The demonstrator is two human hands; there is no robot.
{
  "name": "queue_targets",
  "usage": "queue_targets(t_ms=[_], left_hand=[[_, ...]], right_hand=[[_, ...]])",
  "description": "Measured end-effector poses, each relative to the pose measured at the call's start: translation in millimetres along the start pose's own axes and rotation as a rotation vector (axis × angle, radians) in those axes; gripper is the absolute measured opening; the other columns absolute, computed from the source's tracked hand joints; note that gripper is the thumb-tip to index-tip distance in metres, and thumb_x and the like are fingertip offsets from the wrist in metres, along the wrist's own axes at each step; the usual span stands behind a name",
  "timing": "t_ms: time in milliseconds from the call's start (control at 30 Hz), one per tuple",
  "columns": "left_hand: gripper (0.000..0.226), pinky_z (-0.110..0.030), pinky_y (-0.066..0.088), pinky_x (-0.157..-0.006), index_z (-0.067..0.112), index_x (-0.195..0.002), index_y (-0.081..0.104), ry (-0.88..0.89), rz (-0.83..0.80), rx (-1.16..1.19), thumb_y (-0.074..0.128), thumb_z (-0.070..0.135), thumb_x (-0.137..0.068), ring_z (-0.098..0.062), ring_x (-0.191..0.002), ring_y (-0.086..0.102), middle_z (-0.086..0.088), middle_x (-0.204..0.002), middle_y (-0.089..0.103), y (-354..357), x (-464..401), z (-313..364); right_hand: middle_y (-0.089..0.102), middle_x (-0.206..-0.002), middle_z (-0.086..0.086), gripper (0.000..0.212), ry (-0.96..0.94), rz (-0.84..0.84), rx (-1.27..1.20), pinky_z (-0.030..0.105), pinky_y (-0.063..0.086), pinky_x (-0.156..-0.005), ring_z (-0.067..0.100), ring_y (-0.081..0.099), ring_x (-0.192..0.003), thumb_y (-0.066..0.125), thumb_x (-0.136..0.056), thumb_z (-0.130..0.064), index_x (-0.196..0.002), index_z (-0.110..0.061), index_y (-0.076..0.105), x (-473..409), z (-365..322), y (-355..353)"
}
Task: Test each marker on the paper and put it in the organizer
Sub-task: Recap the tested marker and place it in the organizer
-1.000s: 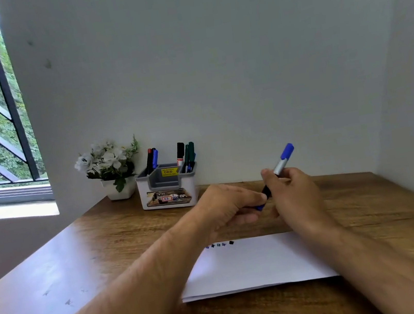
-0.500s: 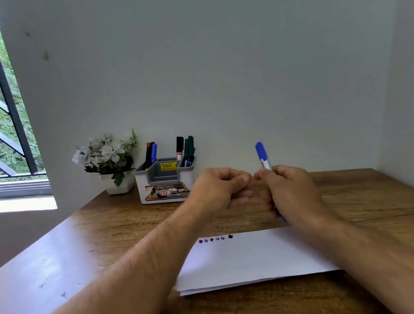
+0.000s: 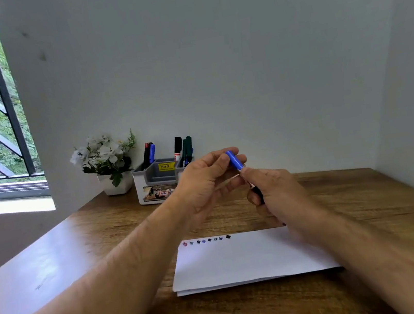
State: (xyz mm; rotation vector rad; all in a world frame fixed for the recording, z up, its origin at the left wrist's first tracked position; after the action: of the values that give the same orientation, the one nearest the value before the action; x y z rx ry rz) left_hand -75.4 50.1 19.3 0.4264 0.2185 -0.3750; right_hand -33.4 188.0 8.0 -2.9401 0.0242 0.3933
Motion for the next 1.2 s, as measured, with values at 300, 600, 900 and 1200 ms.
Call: queue_targets(t_ms=[300, 600, 900, 1200], left_hand=[[0.022, -0.031, 0.059, -0.085, 0.007, -0.112, 0.064, 0.097, -0.027, 0.104, 0.049, 0.015, -0.099, -0.021, -0.103, 0.071, -0.01, -0.102, 0.075, -8, -5, 19], [0.024, -0.029, 0.059, -0.072, 0.009, -0.104, 0.066, -0.021, 0.112, -0.523, 0.043, 0.015, -0.103, -0.021, -0.082, 0.074, -0.009, -0.086, 0.071, -33, -8, 28], [0.01, -0.026, 0.036, -0.057, 0.021, -0.09, 0.055, -0.549, -0.365, -1.241, 0.05, 0.013, -0.094, -0.012, -0.063, 0.043, -0.002, -0.078, 0.05, -24, 13, 6], [0.041, -0.037, 0.045, -0.082, 0.025, -0.09, 0.048, -0.632, -0.522, -1.453, 0.085, 0.03, -0.072, -0.019, -0.089, 0.052, -0.001, -0.1, 0.057, -26, 11, 0]], right_hand=[[0.041, -0.048, -0.006, 0.051, 0.038, -0.003, -0.011, 0.019, 0.022, -0.036, 0.01, 0.027, -0.036, 0.056, -0.092, -0.06, -0.057, -0.024, 0.066, -1, -4, 5], [0.062, -0.058, 0.002, 0.033, 0.073, -0.056, -0.15, 0.021, 0.031, -0.034, 0.01, 0.041, -0.037, 0.048, -0.101, -0.032, -0.095, -0.013, 0.075, 1, 12, 5], [0.079, -0.089, 0.012, 0.026, 0.051, -0.039, -0.245, 0.021, 0.041, -0.034, 0.023, 0.064, -0.044, 0.046, -0.094, -0.006, -0.1, -0.013, 0.07, 3, 11, 1], [0.062, -0.05, 0.011, 0.033, -0.059, -0.087, -0.087, 0.018, 0.034, -0.036, 0.015, 0.046, -0.031, 0.065, -0.091, -0.045, -0.068, -0.021, 0.069, 0, 13, -4]])
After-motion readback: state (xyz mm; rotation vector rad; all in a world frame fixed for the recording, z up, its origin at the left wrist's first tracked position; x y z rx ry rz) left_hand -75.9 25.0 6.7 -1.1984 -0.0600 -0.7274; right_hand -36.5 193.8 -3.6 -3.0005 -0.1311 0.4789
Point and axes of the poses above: each hand's wrist, its own x-axis away from the middle knuckle, its own y-axis out of the palm, z = x × y, the point moved 3 cm from there along -x, towards the middle knuckle
